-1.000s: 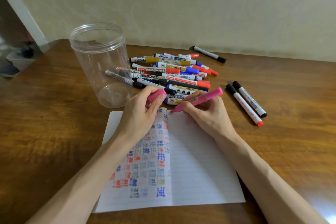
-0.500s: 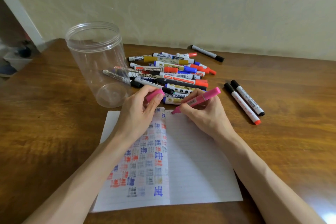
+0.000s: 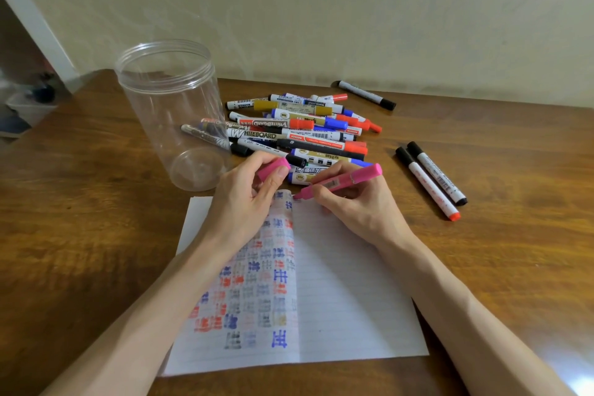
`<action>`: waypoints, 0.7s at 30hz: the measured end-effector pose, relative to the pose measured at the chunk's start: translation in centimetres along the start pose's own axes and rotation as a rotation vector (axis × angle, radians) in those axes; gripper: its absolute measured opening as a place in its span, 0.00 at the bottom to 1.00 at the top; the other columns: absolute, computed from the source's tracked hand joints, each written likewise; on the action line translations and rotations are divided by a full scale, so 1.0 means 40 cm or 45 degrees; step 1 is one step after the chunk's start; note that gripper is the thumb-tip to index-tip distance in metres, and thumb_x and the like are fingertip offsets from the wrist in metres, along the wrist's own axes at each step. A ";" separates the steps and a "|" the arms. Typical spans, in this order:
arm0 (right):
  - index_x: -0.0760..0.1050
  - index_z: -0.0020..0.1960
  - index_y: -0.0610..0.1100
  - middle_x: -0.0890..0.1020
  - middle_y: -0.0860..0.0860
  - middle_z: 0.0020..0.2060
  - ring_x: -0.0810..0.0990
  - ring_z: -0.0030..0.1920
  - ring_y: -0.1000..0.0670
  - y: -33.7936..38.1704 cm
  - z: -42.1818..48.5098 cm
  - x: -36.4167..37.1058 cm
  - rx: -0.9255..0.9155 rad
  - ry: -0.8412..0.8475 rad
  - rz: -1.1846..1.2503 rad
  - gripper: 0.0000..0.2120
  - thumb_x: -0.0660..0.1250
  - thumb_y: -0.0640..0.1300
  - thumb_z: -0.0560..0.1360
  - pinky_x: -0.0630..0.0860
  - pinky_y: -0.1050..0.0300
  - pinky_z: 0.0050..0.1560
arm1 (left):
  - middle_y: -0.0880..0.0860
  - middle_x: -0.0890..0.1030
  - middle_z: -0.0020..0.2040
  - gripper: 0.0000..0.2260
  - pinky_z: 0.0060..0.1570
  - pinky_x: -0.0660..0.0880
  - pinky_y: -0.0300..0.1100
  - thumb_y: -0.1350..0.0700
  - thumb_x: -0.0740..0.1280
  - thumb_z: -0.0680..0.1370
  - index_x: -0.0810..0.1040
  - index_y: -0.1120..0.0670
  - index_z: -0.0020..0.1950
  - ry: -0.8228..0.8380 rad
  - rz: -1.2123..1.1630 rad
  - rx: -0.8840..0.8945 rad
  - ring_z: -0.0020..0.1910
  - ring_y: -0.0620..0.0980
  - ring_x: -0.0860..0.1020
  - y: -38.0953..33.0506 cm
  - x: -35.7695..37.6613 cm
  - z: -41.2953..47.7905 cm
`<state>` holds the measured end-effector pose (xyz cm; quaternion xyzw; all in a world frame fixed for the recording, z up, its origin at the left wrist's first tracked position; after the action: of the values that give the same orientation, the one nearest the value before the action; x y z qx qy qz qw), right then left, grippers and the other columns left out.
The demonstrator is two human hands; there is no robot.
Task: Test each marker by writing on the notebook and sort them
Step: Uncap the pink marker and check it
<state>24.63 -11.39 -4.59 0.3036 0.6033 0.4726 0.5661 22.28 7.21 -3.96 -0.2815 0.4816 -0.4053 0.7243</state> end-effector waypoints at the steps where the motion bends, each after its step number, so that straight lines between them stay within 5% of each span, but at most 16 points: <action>1: 0.84 0.50 0.46 0.88 0.52 0.42 0.86 0.41 0.55 -0.001 0.000 0.000 -0.001 0.002 -0.004 0.05 0.78 0.42 0.75 0.84 0.59 0.44 | 0.45 0.83 0.50 0.14 0.41 0.78 0.33 0.48 0.65 0.83 0.79 0.52 0.65 0.000 0.001 0.002 0.47 0.41 0.82 0.000 0.000 0.001; 9: 0.85 0.49 0.44 0.87 0.52 0.40 0.86 0.38 0.57 -0.004 -0.003 -0.003 0.042 0.020 0.030 0.03 0.77 0.40 0.76 0.82 0.62 0.40 | 0.45 0.84 0.55 0.15 0.47 0.82 0.39 0.47 0.64 0.83 0.79 0.52 0.66 -0.013 0.022 0.014 0.54 0.40 0.82 -0.001 -0.003 0.001; 16: 0.84 0.50 0.43 0.87 0.51 0.42 0.86 0.37 0.58 0.005 -0.004 -0.015 0.020 -0.041 0.075 0.04 0.76 0.37 0.77 0.81 0.64 0.38 | 0.40 0.80 0.44 0.13 0.37 0.73 0.29 0.48 0.64 0.83 0.79 0.53 0.64 -0.007 0.007 0.011 0.43 0.38 0.80 -0.005 0.000 0.000; 21: 0.84 0.50 0.45 0.87 0.51 0.41 0.86 0.39 0.55 -0.011 0.000 -0.011 0.090 -0.025 0.012 0.04 0.77 0.41 0.75 0.84 0.60 0.42 | 0.43 0.82 0.49 0.14 0.41 0.78 0.32 0.47 0.64 0.83 0.79 0.53 0.65 -0.003 0.006 0.018 0.48 0.39 0.82 -0.001 0.002 0.001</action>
<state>24.78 -11.96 -4.80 0.3306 0.6127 0.4507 0.5587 22.32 7.12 -3.95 -0.2757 0.4786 -0.4067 0.7277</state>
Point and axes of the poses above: each hand's wrist, its own z-axis towards the middle knuckle, its own x-axis out of the palm, y = z × x, the point moved 10 cm from there along z, towards the middle knuckle
